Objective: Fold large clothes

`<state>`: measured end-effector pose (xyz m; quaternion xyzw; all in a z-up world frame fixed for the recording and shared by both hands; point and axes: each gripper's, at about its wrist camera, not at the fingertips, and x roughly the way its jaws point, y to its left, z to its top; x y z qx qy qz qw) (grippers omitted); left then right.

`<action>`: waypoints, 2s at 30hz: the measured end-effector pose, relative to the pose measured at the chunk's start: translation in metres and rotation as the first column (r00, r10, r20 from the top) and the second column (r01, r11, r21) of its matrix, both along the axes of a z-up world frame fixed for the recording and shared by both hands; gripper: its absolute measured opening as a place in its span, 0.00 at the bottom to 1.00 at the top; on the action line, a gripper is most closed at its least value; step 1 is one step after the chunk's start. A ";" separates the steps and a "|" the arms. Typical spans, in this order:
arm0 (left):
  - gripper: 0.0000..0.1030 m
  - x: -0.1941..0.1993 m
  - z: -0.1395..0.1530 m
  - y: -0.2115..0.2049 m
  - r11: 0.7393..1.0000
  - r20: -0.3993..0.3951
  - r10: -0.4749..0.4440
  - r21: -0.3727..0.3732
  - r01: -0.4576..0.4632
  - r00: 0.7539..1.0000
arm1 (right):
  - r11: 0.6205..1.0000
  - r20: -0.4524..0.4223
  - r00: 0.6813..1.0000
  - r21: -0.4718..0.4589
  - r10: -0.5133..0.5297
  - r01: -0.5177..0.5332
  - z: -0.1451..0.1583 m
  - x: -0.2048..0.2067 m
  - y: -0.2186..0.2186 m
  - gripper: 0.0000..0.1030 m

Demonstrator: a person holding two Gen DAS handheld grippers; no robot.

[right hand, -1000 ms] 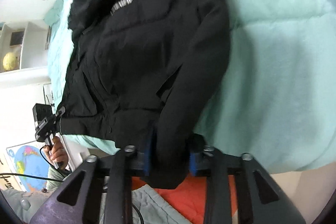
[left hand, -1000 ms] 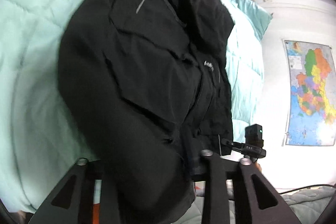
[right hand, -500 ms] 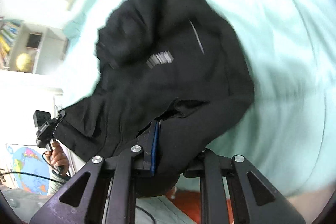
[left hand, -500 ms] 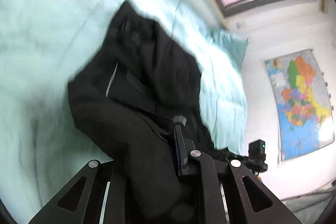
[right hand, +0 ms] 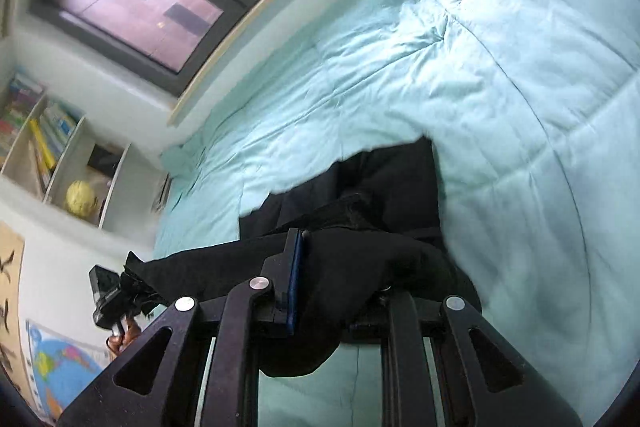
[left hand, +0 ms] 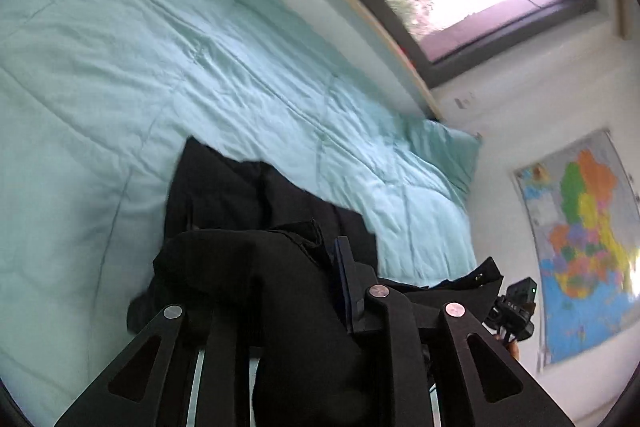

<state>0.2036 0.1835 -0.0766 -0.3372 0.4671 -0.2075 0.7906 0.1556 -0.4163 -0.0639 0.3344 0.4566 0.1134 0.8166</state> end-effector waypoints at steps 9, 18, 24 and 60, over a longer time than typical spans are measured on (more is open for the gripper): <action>0.25 0.124 -0.143 -0.003 0.996 -0.293 0.087 0.008 -0.089 0.952 | 0.997 -0.250 0.967 -0.069 -0.056 0.040 -0.124 0.125 0.010 0.20; 0.26 0.154 -0.206 -0.024 0.998 -0.353 0.016 0.058 0.005 0.935 | 0.993 -0.383 0.923 -0.118 -0.030 -0.016 -0.199 0.162 0.030 0.20; 0.57 0.138 -0.172 -0.019 0.993 -0.325 -0.100 0.019 0.112 0.940 | 0.998 -0.399 0.916 -0.066 -0.034 0.009 -0.177 0.150 0.016 0.22; 0.18 0.161 -0.137 -0.020 0.933 -0.099 -0.079 0.342 0.108 0.992 | 0.803 -0.093 0.989 -0.578 0.117 -0.149 -0.128 0.151 0.050 0.22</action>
